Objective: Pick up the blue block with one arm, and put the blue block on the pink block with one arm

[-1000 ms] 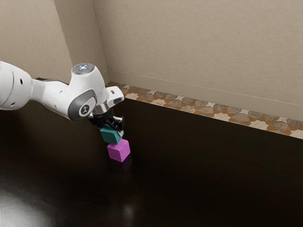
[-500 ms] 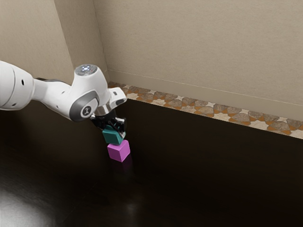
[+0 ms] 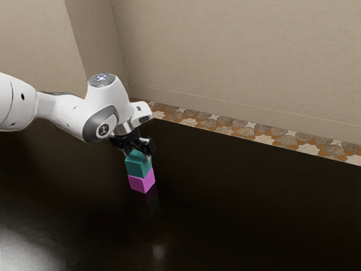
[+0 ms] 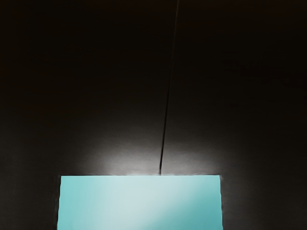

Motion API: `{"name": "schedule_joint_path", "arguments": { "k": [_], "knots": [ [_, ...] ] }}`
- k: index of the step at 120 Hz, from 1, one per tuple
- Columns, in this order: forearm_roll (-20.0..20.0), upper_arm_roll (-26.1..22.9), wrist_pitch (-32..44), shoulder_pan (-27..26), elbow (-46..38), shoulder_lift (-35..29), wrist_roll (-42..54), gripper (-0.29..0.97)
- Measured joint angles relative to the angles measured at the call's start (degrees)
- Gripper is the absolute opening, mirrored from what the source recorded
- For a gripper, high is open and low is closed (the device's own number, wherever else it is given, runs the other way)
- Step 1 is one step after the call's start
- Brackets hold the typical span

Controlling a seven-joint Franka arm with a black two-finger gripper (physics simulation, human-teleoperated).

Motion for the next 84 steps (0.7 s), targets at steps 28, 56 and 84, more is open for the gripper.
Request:
{"name": "schedule_joint_path", "arguments": {
  "k": [28, 56, 84],
  "knots": [
    [-0.46, 0.47, -4.6, -0.12, 0.84, -9.35, 1.32, 0.64],
    [-5.49, 0.71, -24.76, 0.13, 15.3, -12.16, 3.93, 0.67],
    [-8.83, 1.25, -35.97, 0.22, 16.14, -12.68, 7.12, 0.68]
  ]
}}
